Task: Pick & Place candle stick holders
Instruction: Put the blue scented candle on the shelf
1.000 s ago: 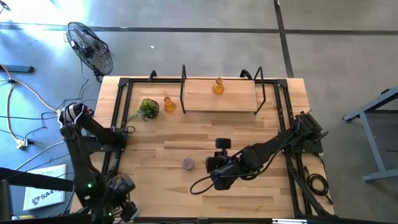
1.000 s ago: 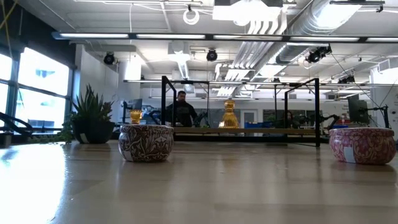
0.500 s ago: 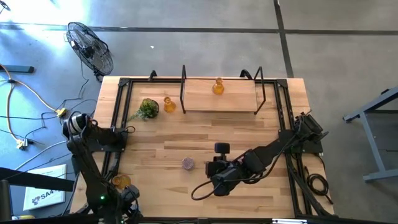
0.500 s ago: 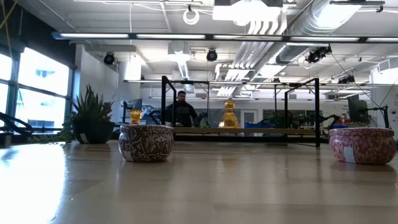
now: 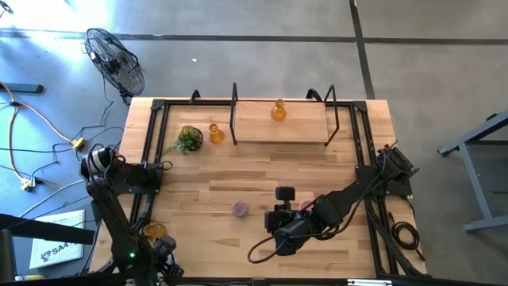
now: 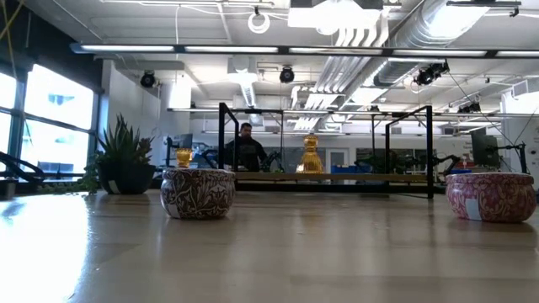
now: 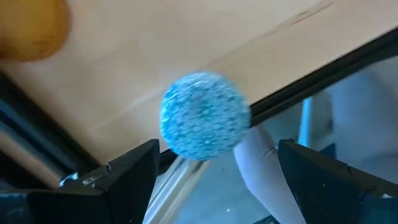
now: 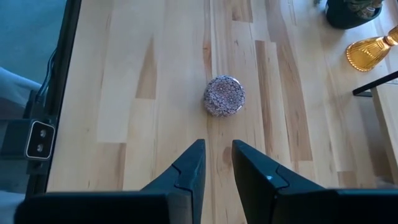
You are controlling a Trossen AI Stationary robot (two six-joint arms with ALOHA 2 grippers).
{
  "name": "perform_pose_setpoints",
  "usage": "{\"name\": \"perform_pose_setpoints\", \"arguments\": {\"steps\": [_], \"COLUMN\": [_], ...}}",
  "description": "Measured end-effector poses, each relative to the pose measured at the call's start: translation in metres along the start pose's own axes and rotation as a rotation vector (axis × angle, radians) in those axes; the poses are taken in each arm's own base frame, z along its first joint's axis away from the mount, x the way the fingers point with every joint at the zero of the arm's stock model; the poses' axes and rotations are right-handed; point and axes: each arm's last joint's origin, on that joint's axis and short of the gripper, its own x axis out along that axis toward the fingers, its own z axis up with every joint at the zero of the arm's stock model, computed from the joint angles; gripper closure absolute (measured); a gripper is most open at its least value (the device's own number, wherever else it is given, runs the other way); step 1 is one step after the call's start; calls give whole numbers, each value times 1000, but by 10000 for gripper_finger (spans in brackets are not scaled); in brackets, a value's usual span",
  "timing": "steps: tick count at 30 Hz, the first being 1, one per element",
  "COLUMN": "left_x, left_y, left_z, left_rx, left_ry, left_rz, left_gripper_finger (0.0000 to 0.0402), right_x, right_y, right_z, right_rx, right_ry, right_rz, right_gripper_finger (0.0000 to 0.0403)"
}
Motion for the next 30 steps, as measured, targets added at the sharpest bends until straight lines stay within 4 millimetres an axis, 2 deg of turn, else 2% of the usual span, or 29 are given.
{"name": "perform_pose_setpoints", "arguments": {"steps": [6, 24, 30], "left_x": [13, 15, 28], "left_y": [-3, -4, -4], "left_z": [-5, -4, -5], "left_rx": [36, 39, 51], "left_ry": [45, 32, 39], "left_rz": [23, 24, 68], "left_gripper_finger": [80, 80, 80], "right_x": [0, 0, 0], "right_y": [0, 0, 1], "right_z": [0, 0, 0], "right_rx": [-5, -2, -2], "right_ry": [-3, -3, -3], "right_rz": [-6, -6, -5], "right_gripper_finger": [329, 329, 329]}}
